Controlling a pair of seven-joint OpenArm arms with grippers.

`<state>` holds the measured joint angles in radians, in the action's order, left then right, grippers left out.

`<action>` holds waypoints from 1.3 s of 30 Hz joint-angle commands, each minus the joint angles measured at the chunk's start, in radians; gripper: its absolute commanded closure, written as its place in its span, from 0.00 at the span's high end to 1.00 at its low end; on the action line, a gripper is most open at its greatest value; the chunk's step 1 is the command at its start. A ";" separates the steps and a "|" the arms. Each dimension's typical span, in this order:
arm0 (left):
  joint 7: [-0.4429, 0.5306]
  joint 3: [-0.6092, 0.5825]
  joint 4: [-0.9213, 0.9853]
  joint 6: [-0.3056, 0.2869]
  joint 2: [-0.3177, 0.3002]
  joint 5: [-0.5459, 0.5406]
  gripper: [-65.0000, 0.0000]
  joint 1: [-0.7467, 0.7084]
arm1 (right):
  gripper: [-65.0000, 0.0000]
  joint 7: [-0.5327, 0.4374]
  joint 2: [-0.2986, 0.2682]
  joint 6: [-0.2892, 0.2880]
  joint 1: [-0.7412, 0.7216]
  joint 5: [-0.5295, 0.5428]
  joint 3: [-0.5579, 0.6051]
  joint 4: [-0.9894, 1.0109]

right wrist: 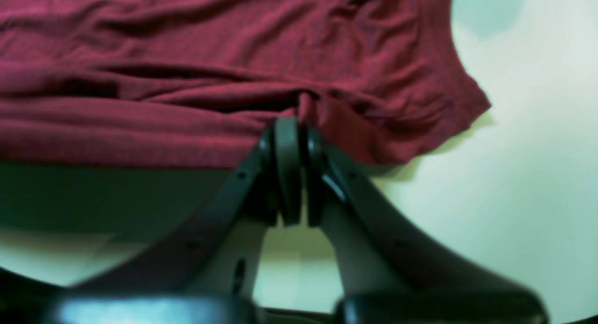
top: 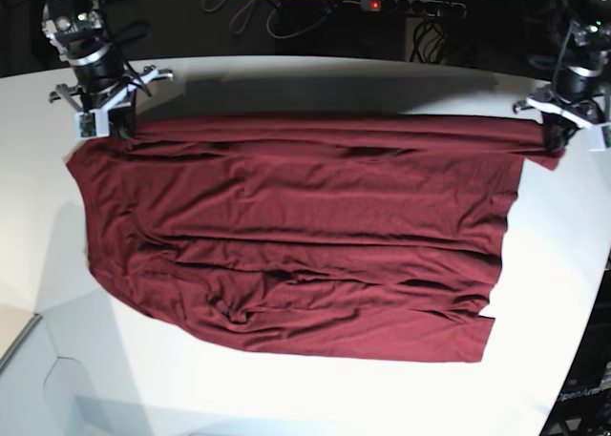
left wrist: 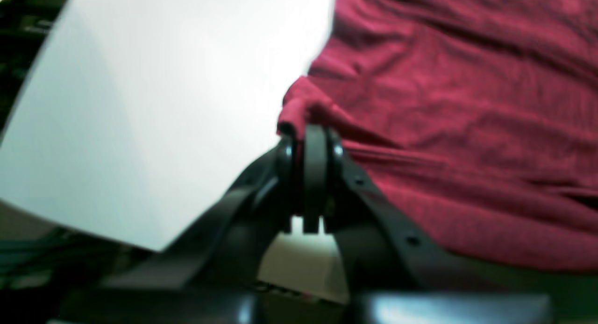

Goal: Layout the t-shirt on the table in an organized manner, then fold the t-shirt properly
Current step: 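Lift the held shirt edge with both grippers, folding a strip over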

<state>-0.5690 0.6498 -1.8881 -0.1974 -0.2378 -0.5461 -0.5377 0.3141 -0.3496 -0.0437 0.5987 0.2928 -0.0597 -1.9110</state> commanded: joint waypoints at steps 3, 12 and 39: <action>0.027 0.034 -0.020 0.005 -0.021 -0.095 0.00 -0.042 | 0.00 -0.025 -0.009 -0.103 0.019 -0.002 -0.009 -0.015; 0.027 0.029 -0.018 0.005 -0.025 -0.136 0.00 -0.098 | 0.00 -0.025 -0.009 -0.124 0.022 -0.002 -0.038 -0.015; 0.028 0.061 -0.020 0.005 -0.027 -0.137 0.00 -0.169 | 0.00 -0.126 -0.009 -0.129 0.140 -0.002 -0.171 -0.012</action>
<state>-0.5690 0.6979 -1.8915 -0.2020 -0.2520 -0.6827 -0.7025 0.2131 -0.3489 -0.1795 0.7319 0.2924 -0.2203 -1.9106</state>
